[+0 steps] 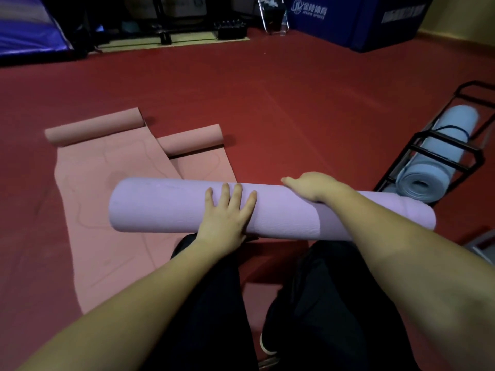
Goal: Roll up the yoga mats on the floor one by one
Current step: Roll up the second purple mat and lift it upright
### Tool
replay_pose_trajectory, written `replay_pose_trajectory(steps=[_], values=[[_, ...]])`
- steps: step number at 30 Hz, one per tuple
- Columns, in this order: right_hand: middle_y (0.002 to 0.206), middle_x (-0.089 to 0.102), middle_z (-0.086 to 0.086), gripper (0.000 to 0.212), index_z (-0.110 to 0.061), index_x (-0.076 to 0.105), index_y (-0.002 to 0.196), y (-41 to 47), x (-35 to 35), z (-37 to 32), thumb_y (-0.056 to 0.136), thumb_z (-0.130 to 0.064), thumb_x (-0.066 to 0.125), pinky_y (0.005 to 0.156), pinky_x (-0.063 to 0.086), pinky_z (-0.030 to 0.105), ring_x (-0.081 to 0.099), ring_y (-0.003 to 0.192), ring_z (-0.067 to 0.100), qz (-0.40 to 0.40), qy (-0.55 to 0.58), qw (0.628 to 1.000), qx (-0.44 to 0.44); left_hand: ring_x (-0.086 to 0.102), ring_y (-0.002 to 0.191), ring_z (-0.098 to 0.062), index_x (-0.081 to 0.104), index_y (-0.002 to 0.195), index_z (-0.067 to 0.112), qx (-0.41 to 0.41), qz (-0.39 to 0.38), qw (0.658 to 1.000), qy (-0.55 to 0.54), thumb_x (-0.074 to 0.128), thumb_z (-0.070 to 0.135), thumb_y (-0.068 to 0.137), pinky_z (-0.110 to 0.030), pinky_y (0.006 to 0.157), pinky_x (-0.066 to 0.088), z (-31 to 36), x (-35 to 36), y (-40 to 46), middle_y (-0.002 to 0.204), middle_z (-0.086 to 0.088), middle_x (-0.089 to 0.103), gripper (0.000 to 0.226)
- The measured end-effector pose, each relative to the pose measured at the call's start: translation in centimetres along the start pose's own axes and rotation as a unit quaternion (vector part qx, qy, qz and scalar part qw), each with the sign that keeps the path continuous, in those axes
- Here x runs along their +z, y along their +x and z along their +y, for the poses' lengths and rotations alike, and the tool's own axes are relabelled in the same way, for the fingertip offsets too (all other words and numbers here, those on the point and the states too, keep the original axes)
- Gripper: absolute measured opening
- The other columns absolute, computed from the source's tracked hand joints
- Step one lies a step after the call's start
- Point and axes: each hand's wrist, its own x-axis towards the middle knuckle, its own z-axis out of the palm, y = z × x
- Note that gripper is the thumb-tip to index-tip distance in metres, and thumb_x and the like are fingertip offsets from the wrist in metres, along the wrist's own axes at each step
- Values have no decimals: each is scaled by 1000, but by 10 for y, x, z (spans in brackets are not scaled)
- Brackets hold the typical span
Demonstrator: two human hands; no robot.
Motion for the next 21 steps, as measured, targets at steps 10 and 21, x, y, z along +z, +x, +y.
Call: replay_pose_trajectory(steps=[10, 21], values=[[148, 48, 7, 52, -24, 59, 134, -32, -24, -6, 101, -53, 32, 94, 32, 33, 48, 127, 24, -75, -5, 997, -24, 50, 115, -39, 36, 139, 18, 46, 24, 999, -12, 64, 67, 54, -61, 97, 35, -12, -52, -21, 136, -17, 50, 102], [110, 65, 12, 45, -15, 64, 93, -37, 1, -2, 101, -47, 34, 78, 41, 36, 55, 96, 31, 130, -34, 987, -86, 40, 126, -27, 22, 149, 28, 64, -110, 990, -61, 65, 74, 58, -51, 104, 33, -24, -62, 12, 143, 1, 40, 111]])
